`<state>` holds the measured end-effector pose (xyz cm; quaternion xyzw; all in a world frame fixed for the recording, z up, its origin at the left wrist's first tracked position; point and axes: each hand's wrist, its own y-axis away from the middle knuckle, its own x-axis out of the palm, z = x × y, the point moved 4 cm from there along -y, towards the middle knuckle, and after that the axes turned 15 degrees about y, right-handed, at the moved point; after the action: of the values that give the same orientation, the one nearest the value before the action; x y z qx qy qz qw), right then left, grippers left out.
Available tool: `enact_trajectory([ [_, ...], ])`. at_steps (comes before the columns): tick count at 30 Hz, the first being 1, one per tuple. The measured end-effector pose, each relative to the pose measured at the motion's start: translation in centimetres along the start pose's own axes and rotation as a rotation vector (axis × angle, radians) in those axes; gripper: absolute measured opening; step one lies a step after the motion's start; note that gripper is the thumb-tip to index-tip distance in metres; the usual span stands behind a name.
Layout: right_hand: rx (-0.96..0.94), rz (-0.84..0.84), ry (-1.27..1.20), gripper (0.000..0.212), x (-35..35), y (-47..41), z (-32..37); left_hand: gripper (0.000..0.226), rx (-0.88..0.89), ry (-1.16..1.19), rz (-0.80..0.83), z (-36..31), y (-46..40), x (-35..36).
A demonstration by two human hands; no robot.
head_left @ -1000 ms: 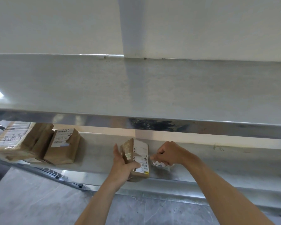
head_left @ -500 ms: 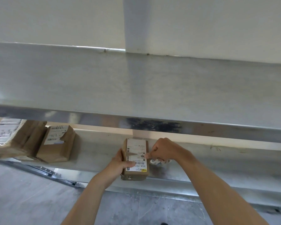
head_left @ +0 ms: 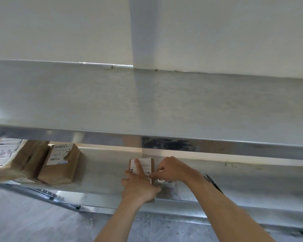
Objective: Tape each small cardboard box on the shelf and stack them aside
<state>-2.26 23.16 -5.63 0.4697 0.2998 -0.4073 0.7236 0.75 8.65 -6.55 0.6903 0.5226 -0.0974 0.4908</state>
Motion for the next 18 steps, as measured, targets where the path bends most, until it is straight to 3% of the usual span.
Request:
enact_trajectory([
  [5, -0.02, -0.013, -0.201, 0.045, -0.3, 1.0, -1.9, 0.129, -0.017, 0.075, -0.03, 0.3, -0.3, -0.2],
  [18, 0.017, -0.028, -0.238, 0.057, 0.7, 1.6, -3.0, 0.127, 0.096, 0.296, -0.056, 2.1, -0.1, -1.7],
])
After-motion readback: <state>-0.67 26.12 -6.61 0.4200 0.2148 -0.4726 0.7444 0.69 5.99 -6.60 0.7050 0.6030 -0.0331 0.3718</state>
